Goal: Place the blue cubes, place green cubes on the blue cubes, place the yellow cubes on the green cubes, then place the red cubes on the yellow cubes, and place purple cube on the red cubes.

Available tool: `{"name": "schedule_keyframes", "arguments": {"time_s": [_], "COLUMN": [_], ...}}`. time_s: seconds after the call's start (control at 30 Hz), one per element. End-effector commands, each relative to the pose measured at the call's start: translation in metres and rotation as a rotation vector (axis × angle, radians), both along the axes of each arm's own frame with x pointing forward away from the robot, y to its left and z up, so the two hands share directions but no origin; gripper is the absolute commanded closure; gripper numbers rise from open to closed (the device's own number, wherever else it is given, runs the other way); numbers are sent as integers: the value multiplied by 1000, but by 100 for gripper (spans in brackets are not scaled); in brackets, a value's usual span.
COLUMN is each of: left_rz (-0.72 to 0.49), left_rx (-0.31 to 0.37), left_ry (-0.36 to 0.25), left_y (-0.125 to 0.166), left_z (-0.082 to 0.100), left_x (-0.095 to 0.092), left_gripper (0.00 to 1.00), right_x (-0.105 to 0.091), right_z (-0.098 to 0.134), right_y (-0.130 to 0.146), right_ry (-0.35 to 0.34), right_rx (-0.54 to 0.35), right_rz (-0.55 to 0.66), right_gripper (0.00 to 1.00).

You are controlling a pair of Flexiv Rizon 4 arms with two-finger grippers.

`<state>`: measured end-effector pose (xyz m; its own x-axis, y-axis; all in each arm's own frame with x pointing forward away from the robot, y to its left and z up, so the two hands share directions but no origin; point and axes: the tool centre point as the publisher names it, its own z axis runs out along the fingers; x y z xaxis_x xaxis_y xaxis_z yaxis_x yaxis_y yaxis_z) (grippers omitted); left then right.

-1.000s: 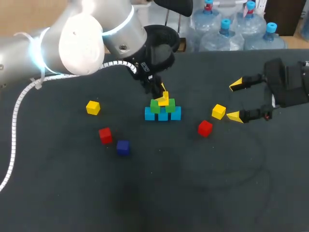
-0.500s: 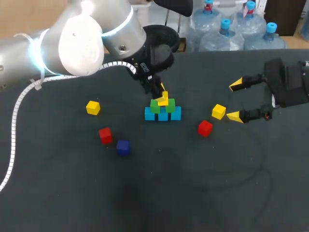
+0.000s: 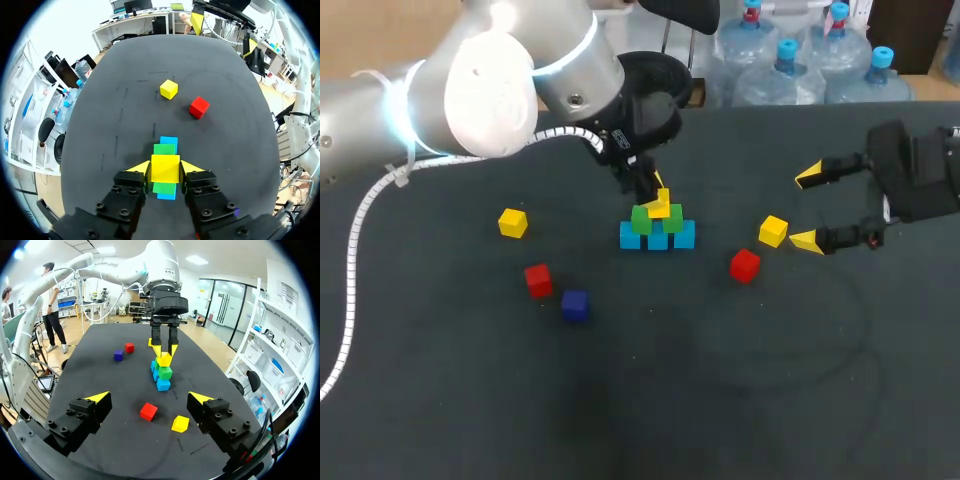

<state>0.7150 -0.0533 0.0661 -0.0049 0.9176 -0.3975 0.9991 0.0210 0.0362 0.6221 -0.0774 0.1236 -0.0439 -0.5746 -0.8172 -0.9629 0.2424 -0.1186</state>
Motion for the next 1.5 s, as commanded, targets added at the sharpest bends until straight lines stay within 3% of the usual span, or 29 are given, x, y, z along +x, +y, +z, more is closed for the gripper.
{"name": "schedule_keyframes", "arguments": {"time_s": [0.03, 1.5], "left_rz": [-5, -12], "left_rx": [2, 0], "left_ry": [5, 16], "left_y": [0, 1], "left_z": [0, -4], "left_x": [3, 7], "left_gripper": [100, 97], "right_x": [0, 0], "right_z": [0, 0], "right_y": [0, 0], "right_ry": [0, 0], "right_rx": [-2, -2], "right_rz": [-1, -1], "right_gripper": [0, 0]}}
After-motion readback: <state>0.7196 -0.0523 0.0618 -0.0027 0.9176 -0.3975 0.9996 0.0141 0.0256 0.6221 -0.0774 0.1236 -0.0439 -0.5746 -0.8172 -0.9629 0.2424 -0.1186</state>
